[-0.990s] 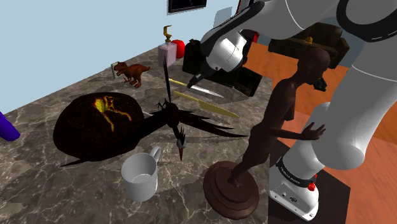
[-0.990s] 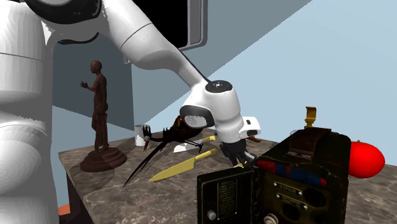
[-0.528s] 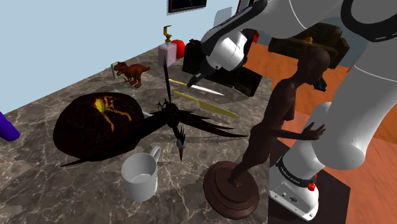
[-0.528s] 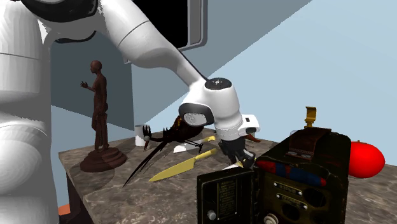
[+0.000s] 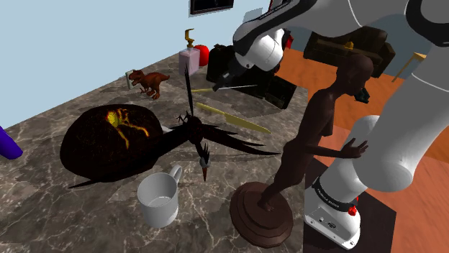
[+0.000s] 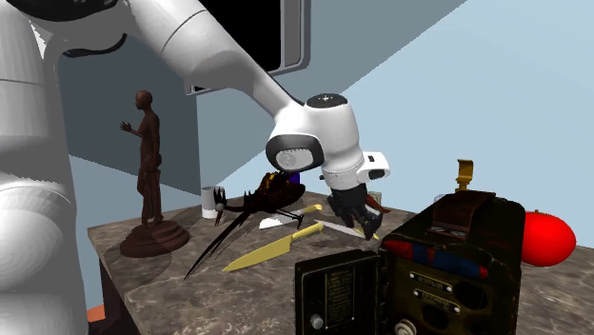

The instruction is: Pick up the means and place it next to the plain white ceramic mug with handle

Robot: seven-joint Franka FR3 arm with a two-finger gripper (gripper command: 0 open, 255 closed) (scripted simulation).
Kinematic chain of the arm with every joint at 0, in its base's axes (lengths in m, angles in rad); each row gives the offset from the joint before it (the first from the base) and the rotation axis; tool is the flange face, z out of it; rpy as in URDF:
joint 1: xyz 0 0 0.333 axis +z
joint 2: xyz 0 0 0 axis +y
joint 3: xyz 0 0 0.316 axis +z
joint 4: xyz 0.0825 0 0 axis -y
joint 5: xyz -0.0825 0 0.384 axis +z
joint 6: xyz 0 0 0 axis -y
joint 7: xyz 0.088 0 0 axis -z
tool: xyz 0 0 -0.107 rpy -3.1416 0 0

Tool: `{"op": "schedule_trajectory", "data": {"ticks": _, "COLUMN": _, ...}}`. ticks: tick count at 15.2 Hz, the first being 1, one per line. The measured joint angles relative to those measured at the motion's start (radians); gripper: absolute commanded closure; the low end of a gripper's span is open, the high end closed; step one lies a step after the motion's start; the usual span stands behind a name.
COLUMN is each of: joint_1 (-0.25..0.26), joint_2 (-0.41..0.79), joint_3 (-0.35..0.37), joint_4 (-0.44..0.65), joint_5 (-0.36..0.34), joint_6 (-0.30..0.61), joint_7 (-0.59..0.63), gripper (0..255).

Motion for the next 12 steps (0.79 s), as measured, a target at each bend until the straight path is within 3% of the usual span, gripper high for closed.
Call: {"op": "schedule_trajectory", "data": {"ticks": 12, "joint_1": -0.025, "joint_2": -0.105, "joint_3": 0.005, "joint_4": 0.041, "joint_5": -0.203, "joint_6": -0.113, "joint_7": 0.188, "gripper": 255}}
